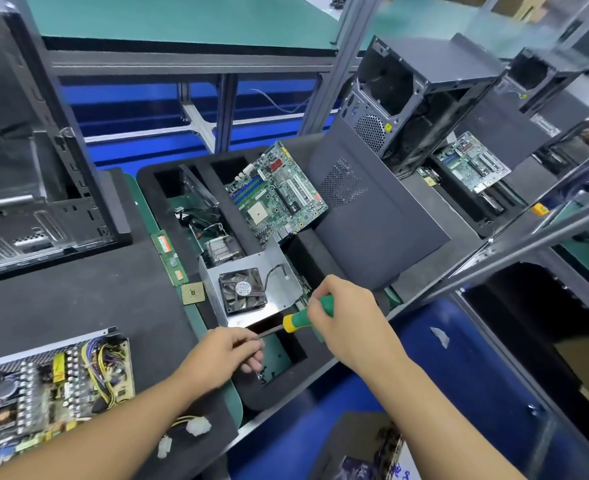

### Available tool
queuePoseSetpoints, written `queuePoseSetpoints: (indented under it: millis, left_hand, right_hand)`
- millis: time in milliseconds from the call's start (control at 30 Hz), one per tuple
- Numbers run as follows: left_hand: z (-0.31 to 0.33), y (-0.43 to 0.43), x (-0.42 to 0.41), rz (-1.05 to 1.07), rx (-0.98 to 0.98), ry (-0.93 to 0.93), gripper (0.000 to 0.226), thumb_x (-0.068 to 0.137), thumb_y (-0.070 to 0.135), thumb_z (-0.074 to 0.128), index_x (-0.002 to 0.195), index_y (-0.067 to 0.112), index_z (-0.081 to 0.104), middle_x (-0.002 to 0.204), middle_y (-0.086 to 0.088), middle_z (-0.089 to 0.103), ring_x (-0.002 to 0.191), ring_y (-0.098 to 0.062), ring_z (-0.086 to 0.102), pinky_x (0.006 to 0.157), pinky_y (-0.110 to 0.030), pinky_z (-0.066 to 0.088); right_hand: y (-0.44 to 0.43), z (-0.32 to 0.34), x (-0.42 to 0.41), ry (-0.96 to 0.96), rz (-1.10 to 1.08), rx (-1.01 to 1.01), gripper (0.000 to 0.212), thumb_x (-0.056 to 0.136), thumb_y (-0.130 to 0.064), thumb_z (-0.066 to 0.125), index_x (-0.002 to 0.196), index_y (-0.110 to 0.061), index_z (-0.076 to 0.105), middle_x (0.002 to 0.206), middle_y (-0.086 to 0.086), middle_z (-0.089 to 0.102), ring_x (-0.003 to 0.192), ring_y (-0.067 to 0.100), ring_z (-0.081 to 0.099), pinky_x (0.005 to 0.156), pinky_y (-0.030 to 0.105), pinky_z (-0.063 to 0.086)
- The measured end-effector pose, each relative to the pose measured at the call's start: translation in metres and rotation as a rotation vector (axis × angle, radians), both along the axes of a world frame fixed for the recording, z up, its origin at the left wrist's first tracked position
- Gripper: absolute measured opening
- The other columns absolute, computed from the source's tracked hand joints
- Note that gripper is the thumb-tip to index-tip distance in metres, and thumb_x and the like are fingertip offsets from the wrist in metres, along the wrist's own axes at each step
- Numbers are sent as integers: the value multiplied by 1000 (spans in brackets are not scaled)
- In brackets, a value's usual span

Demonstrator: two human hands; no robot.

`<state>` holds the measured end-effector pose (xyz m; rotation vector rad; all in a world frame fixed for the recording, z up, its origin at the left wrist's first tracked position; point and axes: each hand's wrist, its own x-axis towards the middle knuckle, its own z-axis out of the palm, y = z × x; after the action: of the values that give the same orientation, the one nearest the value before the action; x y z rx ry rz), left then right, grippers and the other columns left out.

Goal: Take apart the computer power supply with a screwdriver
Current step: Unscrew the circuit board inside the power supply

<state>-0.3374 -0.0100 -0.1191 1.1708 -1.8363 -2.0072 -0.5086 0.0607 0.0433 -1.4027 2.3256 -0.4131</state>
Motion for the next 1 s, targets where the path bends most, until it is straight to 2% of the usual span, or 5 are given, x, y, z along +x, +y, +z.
queuePoseSetpoints:
  millis: [167, 367, 633, 767, 1000]
  left_hand:
    - [-15, 4, -10, -56, 60, -232, 25, 101, 8, 48, 91, 5, 71, 79, -10, 73, 71, -22, 74, 71, -35, 61]
    - [-11, 1, -34, -29, 350, -280, 66, 98, -7, 48, 155, 6, 17, 144, -21, 47, 99, -27, 60, 64, -24, 47]
    - [48, -43, 35, -472, -383, -354, 35, 91, 5, 48, 111, 26, 68, 104, 13, 70, 90, 0, 67, 85, -19, 52]
    - [66, -77, 96, -695, -777, -646, 30, 91, 35, 53, 118, 43, 62, 126, 22, 55, 118, -5, 51, 98, -29, 44]
    - [53, -84, 164, -578, -776, -910, 25, 100, 35, 39, 106, 33, 63, 115, 9, 58, 111, -16, 57, 86, -37, 53]
  right_hand:
    - [1, 0, -9, 64, 6, 18, 13, 95, -31, 50, 87, -22, 54, 82, -11, 53, 58, 9, 46, 47, 18, 29]
    - [-3, -1, -1, 71, 42, 29, 12, 95, -31, 49, 86, -23, 52, 86, -10, 54, 66, 14, 54, 53, 27, 42]
    - [-29, 15, 34, 48, 148, -91, 16, 96, -33, 52, 91, -18, 56, 86, -9, 54, 66, 9, 46, 52, 18, 35]
    - [-45, 24, 70, 19, 217, -157, 20, 93, -37, 56, 88, -18, 52, 75, -9, 50, 61, 9, 42, 48, 18, 30]
    - [-64, 23, 143, -6, 354, -173, 22, 92, -40, 56, 86, -20, 50, 70, -7, 49, 55, 9, 41, 43, 19, 24]
